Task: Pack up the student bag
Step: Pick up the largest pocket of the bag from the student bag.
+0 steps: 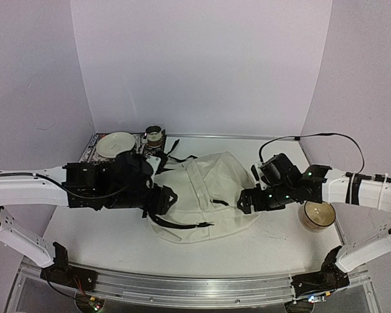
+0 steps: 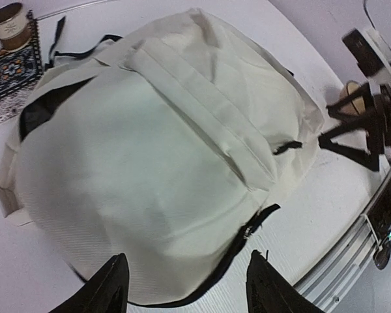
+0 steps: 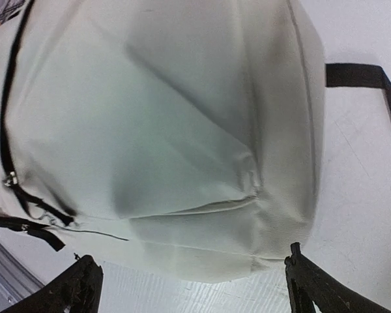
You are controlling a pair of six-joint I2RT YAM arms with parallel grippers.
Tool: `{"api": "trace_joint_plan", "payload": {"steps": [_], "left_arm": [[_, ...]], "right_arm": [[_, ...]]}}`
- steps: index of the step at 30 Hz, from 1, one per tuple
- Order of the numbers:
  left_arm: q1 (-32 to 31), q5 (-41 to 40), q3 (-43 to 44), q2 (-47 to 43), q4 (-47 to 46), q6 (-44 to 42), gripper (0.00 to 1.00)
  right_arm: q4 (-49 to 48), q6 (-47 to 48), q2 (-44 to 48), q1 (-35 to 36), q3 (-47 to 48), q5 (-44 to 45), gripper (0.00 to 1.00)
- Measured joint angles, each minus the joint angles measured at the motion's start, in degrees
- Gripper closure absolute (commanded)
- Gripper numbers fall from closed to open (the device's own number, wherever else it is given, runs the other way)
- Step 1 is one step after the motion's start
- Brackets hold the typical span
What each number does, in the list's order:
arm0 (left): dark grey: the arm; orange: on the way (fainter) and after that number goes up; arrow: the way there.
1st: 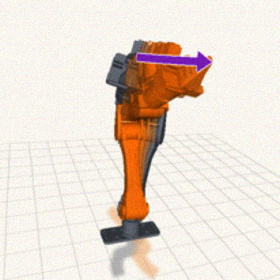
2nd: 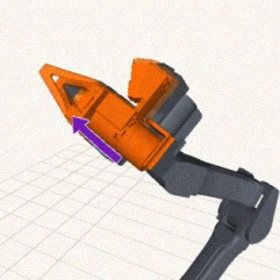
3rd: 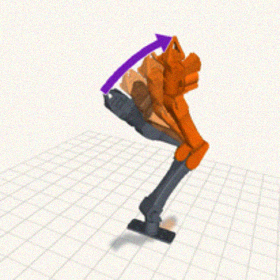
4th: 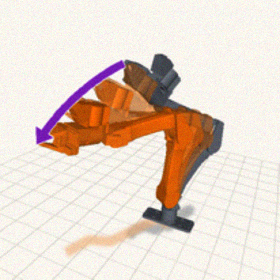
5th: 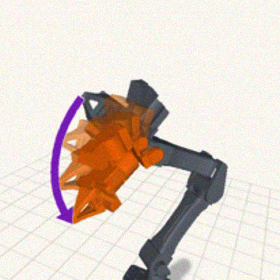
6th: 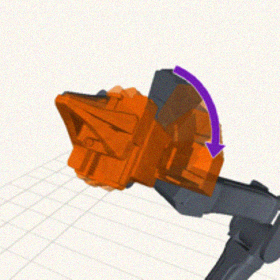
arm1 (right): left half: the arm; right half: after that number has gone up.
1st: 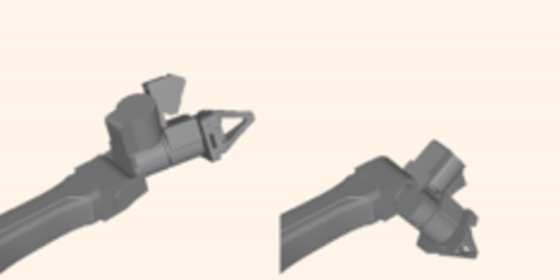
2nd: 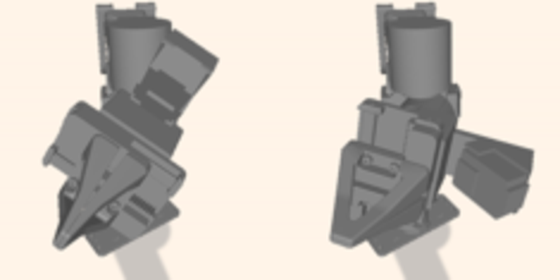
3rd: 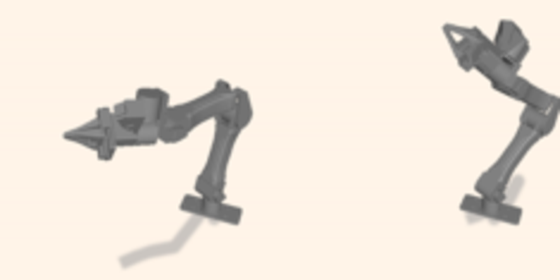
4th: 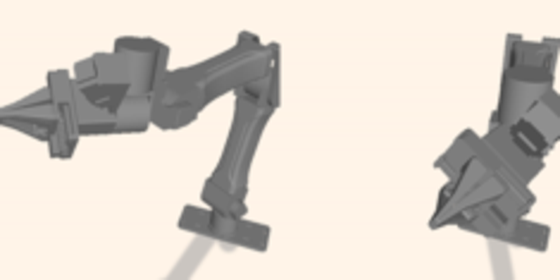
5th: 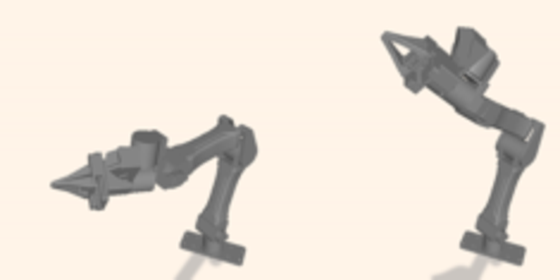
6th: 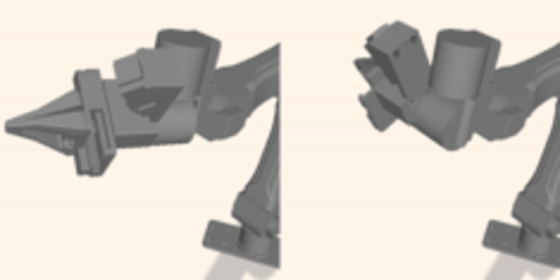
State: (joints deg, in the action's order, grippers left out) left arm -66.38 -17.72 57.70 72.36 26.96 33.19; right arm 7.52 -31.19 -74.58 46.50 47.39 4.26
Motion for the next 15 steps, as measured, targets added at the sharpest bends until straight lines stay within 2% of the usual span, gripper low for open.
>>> {"api": "trace_joint_plan", "payload": {"steps": [7,15], "left_arm": [[-8.73,0.02,9.69,14.74,1.74,-7.58,0.39],[-10.35,1.98,21.05,28.12,4.79,-15.31,0.42]], "right_arm": [[0.62,-2.60,0.67,-2.12,-2.70,0.58,0.02],[0.60,-4.51,0.67,-2.49,-3.47,0.69,0.02]]}}
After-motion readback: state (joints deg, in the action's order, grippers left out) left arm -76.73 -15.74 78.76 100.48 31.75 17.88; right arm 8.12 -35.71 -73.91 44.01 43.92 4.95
